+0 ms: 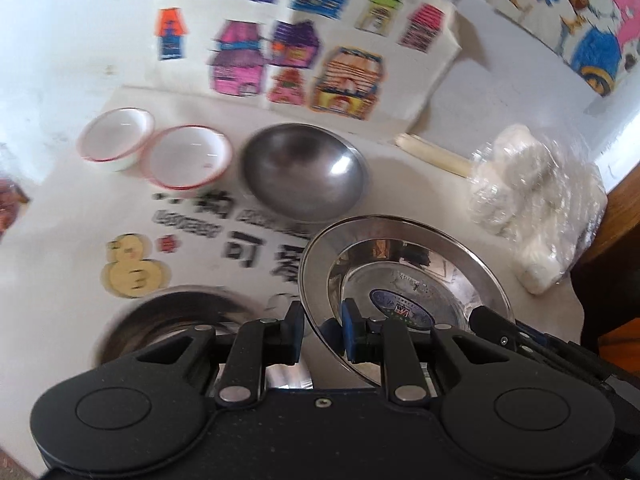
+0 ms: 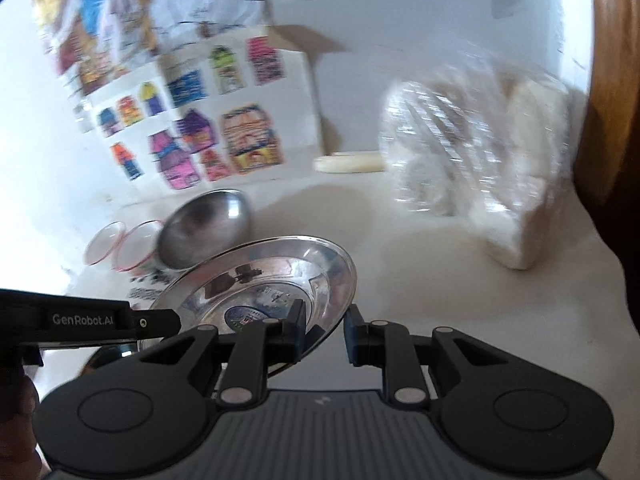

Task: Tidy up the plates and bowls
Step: 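Carry the logo plate onto the stacked dishes and open both tools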

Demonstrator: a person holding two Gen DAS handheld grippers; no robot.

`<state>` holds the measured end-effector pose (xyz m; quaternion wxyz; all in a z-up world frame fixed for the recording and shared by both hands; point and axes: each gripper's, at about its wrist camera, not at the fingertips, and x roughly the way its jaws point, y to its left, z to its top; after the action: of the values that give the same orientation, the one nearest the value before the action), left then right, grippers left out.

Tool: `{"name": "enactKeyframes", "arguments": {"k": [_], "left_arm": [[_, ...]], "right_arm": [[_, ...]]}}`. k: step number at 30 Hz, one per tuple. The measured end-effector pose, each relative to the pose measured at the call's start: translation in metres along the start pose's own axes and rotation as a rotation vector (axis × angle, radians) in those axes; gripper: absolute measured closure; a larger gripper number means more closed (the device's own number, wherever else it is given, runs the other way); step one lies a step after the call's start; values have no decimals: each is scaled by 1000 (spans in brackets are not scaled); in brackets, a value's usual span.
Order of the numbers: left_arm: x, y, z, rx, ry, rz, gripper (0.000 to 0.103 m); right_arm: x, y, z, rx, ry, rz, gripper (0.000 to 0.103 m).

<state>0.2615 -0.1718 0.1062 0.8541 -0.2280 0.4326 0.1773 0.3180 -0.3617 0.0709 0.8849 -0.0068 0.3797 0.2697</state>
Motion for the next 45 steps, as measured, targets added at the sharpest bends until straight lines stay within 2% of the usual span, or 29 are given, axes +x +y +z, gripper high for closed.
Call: {"name": "enactKeyframes", "arguments": {"k": [11,17,31,45], "left_arm": [[-42,92,-18,-96,-7,88,81],[-48,118,-32,-116,18,94,81],[-44,131,-52,-74,76,78,80],[-34,130,-54,-44,105,83,79]], "right_arm": [[-3,85,-18,-145,49,169,80],[-1,113,-33,-196,104,211,79],[2,120,-54,-213,183,208,78],[13,116,-62,-202,233,182,77]]}}
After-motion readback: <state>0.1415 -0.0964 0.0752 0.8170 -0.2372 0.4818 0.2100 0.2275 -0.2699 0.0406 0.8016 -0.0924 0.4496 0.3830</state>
